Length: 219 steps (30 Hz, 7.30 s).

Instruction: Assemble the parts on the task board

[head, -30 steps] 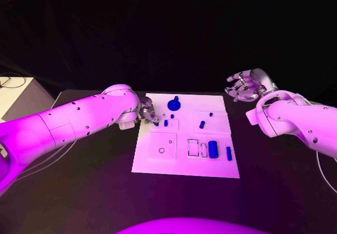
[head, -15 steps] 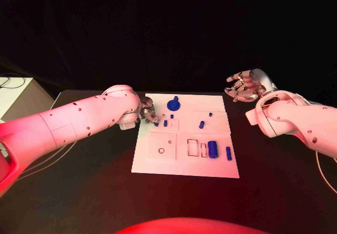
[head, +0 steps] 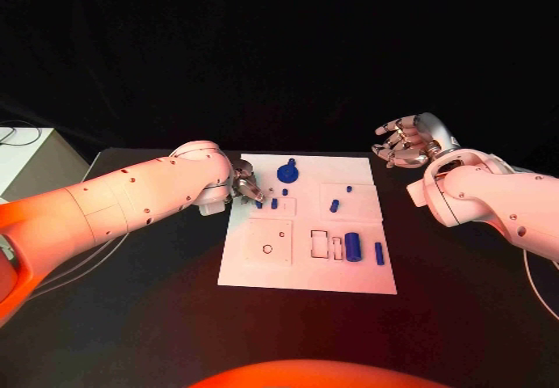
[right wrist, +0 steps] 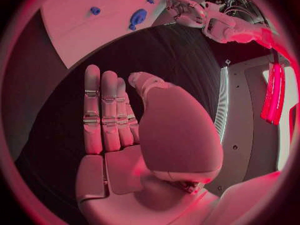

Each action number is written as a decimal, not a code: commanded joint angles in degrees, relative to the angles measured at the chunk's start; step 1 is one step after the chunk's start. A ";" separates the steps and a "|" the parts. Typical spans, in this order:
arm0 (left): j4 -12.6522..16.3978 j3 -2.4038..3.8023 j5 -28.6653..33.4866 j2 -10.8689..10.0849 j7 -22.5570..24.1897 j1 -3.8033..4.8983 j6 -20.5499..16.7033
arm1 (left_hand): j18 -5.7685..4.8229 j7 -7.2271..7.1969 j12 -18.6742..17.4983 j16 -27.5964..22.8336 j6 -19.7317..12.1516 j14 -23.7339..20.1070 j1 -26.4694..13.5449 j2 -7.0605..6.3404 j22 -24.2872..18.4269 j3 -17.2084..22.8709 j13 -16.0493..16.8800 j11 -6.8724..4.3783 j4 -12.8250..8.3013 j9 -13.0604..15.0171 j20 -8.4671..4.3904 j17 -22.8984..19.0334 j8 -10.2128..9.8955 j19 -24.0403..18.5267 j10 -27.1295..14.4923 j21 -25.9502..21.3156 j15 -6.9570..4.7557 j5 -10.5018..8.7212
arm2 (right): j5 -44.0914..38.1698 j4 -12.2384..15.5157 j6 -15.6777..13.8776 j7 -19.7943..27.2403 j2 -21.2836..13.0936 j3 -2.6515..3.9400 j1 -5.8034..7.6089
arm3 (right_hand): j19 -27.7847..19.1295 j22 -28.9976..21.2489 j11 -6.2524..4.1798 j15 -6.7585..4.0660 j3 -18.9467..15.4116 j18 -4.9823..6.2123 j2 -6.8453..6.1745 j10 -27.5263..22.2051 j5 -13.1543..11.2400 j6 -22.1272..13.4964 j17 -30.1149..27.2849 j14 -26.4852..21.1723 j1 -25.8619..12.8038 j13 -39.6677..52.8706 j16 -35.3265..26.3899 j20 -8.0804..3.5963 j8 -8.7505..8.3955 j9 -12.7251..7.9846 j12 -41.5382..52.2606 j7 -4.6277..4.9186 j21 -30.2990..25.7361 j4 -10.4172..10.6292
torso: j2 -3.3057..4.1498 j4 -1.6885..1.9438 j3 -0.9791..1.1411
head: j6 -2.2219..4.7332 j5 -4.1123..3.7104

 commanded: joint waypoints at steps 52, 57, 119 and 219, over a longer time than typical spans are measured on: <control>2.33 0.71 3.68 -2.06 1.54 -0.81 -9.32 | 1.11 2.32 -2.72 -2.63 -3.54 3.08 2.31 0.17 -3.66 -26.51 -4.76 2.40 9.72 -0.77 1.10 7.32 -4.56 -3.91 -7.36 -5.07 1.48 -0.89 | -0.11 0.17 0.50 0.64 -0.26 0.01 -0.04 | -0.24 -0.83 0.02 0.34 -0.61 1.05 0.22 0.11 0.36 -0.40 0.13 -0.42 -0.67 -1.00 -1.55 0.14 0.25 -0.01 -0.87 0.37 -1.00 -0.08 | 0.06 -0.08 -0.08 | 0.13 -0.27; 3.16 1.77 6.32 -2.87 3.87 -1.48 -12.57 | 1.17 2.97 -2.29 -2.68 -4.87 2.96 2.69 0.81 -3.85 -27.74 -4.79 2.95 9.73 -1.61 1.55 7.11 -5.64 -4.07 -7.83 -5.28 1.96 -0.68 | -0.11 0.19 0.48 0.63 -0.33 0.01 -0.06 | -0.26 -0.91 0.03 0.36 -0.62 1.05 0.24 0.08 0.37 -0.42 0.13 -0.45 -0.64 -1.10 -1.72 0.15 0.25 -0.01 -0.93 0.38 -1.10 -0.11 | 0.03 0.07 -0.04 | 0.10 -0.44; -4.30 0.49 -24.47 4.93 27.02 -4.34 -20.53 | 4.71 5.73 -25.68 -10.83 -0.06 -13.83 22.72 -1.39 -16.78 -20.52 -24.38 8.44 -0.07 -32.31 6.46 -23.93 -22.52 -18.23 -20.32 -18.66 7.04 -2.12 | 1.58 0.00 1.38 2.55 -0.11 0.01 -0.09 | -2.90 -7.39 1.88 2.30 1.66 0.94 0.38 0.02 0.24 2.36 -2.74 -2.78 -1.75 -14.58 -15.91 1.84 0.25 -0.84 -13.55 1.64 -8.79 -2.16 | 0.02 0.00 0.00 | 1.11 -1.53; -0.32 5.46 -17.01 0.36 26.61 -4.36 -16.51 | 3.42 6.54 -43.55 -6.96 6.72 -9.33 22.71 0.84 -9.67 -11.69 -27.52 7.26 -5.19 -32.16 5.20 -21.19 -25.86 -13.94 -5.62 -11.40 5.82 -2.48 | 1.59 0.13 1.67 2.53 -0.34 0.01 -0.10 | -2.74 -7.84 1.89 2.33 1.66 0.96 0.50 0.33 0.24 2.60 -2.86 -2.57 -1.96 -15.41 -16.53 1.90 0.23 -0.92 -14.07 1.62 -9.16 -2.33 | -0.05 0.13 -0.04 | 1.06 -1.68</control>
